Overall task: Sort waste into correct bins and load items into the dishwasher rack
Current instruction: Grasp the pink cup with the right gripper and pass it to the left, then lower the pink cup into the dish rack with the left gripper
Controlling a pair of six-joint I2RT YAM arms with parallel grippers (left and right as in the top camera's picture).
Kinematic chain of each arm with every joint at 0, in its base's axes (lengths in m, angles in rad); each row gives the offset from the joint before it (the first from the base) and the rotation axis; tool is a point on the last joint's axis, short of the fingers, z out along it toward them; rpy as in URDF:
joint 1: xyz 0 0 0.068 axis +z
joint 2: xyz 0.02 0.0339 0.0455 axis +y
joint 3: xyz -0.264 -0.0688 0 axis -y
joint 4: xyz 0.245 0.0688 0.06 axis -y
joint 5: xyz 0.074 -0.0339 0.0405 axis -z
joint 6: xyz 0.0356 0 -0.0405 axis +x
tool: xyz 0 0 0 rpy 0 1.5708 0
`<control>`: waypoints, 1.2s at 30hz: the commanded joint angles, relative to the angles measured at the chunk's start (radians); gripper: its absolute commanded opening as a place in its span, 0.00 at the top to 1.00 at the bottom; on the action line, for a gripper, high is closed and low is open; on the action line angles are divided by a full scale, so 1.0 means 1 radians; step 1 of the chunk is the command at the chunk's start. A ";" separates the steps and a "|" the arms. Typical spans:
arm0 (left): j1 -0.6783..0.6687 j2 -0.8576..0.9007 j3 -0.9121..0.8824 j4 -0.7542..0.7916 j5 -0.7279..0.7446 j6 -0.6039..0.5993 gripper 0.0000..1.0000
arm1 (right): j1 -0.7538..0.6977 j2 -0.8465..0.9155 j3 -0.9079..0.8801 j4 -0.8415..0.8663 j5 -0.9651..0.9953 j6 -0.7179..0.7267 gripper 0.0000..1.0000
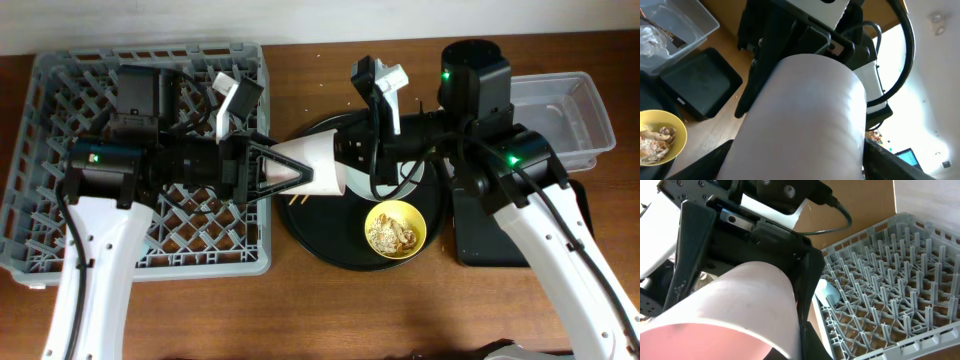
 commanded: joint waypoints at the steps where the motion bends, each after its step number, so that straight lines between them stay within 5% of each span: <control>1: -0.004 0.001 0.004 0.002 0.045 0.015 0.31 | -0.004 0.001 0.002 0.005 0.066 0.031 0.96; 3: -0.004 0.001 0.004 0.006 0.045 0.016 0.36 | -0.004 0.001 0.002 0.005 0.066 0.034 0.96; 4: -0.004 0.001 0.004 0.018 0.044 0.016 0.39 | -0.004 0.000 0.002 0.005 0.066 0.034 0.83; 5: -0.004 0.001 0.004 0.021 0.015 0.015 0.40 | -0.005 0.000 0.002 0.006 0.066 0.033 0.41; 9: -0.004 0.000 0.004 -0.018 -0.387 -0.057 0.40 | -0.056 -0.009 0.003 0.016 0.067 0.051 0.25; 14: 0.081 0.000 0.005 -0.134 -0.760 -0.117 0.40 | -0.191 -0.013 0.002 -0.127 0.104 0.143 0.20; 22: 0.303 0.001 -0.001 -0.397 -1.411 -0.362 0.40 | -0.145 -0.013 0.000 -0.507 0.539 0.143 0.18; 36: 0.304 0.002 -0.409 -0.155 -1.466 -0.449 0.39 | -0.139 -0.013 -0.002 -0.581 0.565 0.143 0.18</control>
